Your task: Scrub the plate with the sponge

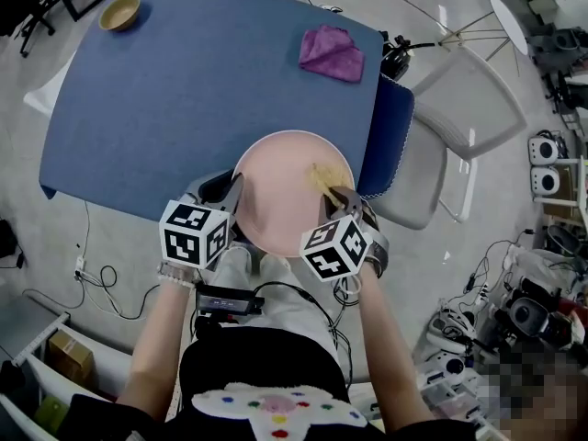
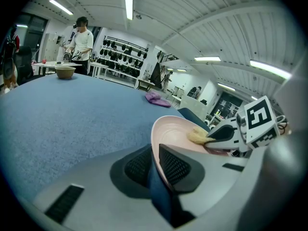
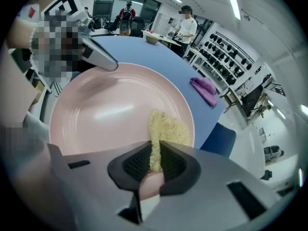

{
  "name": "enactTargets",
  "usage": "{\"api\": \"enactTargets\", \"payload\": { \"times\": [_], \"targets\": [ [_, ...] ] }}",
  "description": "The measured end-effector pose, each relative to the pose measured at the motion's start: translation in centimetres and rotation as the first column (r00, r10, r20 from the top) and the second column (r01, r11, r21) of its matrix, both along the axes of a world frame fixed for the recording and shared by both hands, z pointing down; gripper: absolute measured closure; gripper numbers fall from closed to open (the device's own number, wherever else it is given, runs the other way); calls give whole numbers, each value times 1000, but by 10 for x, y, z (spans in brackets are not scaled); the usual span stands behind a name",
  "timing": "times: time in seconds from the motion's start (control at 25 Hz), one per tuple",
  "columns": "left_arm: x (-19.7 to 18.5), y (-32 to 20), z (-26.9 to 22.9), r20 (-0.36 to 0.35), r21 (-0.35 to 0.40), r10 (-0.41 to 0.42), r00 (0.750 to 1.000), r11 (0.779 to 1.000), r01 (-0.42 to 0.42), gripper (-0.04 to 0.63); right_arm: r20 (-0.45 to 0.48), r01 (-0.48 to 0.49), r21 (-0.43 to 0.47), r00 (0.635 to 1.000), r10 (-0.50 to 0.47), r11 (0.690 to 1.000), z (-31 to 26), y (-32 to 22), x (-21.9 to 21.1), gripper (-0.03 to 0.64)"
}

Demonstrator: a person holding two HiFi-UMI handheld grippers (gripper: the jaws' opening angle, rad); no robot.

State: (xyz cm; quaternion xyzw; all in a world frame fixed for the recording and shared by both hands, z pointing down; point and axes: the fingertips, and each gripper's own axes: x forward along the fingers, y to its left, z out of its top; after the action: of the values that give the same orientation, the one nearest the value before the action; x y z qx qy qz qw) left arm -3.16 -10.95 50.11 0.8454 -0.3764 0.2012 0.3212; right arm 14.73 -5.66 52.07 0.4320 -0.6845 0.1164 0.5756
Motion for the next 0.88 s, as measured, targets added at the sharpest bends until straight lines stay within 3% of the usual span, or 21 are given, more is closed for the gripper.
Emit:
{"api": "enactTargets", "payload": {
  "times": [0.44, 0.88],
  "targets": [
    [1, 2, -1, -3, 1, -2, 1000, 1000, 2, 541, 37, 88, -133, 996, -84, 987, -2, 51, -16, 574],
    [1, 1, -1, 3, 3, -15, 1000, 1000, 15, 541, 159, 289, -259, 954, -254, 922, -7, 93, -58, 574]
  ]
}}
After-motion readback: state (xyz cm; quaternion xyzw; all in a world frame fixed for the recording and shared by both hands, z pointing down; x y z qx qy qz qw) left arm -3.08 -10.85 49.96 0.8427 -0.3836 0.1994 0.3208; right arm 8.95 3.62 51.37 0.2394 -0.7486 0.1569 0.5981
